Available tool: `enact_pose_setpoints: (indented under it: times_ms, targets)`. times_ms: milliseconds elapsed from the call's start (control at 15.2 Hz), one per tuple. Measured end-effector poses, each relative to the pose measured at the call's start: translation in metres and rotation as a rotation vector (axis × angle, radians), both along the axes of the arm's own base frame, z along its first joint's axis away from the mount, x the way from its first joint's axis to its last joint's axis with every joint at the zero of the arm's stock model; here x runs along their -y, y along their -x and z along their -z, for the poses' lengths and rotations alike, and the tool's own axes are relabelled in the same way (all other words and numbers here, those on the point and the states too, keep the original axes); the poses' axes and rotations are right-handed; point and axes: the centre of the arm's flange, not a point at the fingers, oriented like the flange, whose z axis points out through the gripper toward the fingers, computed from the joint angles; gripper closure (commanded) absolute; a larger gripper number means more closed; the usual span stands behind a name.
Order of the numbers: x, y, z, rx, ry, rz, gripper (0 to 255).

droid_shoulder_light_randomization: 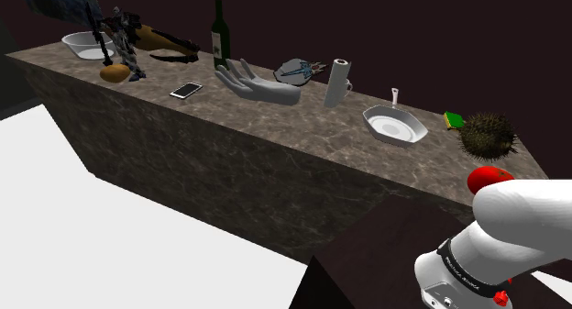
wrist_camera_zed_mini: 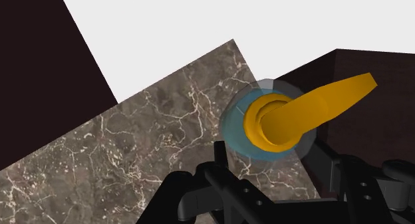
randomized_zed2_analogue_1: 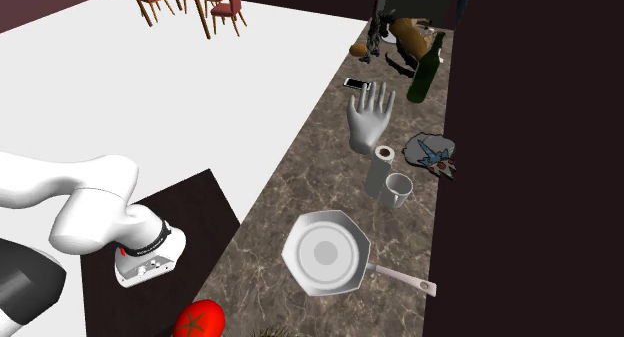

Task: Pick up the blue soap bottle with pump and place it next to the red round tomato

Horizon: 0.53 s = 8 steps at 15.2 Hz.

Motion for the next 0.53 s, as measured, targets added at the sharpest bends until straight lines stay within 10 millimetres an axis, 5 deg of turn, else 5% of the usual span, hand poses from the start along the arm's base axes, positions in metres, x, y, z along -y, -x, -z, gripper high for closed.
enact_pose_setpoints:
  times_ms: [528]
  targets:
    - [0.001,0.001,0.043,0.0,0.0,0.0,255]
